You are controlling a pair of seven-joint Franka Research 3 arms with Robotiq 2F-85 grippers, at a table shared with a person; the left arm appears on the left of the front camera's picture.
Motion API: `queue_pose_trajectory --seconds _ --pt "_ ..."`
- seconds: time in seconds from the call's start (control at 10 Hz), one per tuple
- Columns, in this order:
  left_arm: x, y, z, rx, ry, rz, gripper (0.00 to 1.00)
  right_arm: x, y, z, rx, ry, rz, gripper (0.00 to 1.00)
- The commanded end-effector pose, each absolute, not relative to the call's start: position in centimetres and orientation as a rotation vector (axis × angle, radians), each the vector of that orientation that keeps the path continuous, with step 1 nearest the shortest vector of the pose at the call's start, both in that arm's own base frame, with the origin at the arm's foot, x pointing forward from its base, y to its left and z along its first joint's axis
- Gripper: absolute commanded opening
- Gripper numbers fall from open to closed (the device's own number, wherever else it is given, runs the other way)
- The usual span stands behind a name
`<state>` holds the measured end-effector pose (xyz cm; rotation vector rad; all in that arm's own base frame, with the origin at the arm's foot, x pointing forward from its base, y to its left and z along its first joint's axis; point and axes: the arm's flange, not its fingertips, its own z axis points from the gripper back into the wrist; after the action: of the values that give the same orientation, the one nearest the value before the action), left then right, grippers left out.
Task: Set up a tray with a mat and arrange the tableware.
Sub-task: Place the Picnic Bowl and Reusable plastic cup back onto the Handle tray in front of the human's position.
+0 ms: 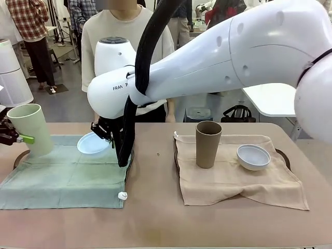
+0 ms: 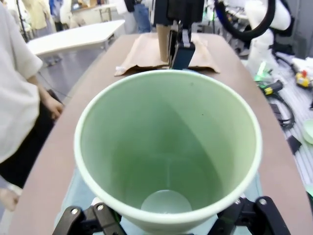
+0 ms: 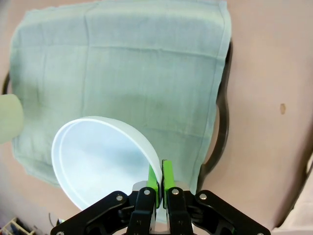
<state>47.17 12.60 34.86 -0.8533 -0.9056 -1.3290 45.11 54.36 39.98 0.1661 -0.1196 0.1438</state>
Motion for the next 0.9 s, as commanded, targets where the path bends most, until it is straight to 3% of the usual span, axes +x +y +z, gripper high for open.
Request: queue_pose_trajectory --seconds 0.0,0.8 --pt "47.9 12.8 34.4 -0.871 -0.894 -1.361 0.85 45.6 55.2 39.6 0.188 -0.110 0.156 0.05" --pt "49.8 11.9 30.8 -0.849 -0.872 -1.367 0.85 47.3 55.3 35.8 0.205 -0.093 0.148 0.05"
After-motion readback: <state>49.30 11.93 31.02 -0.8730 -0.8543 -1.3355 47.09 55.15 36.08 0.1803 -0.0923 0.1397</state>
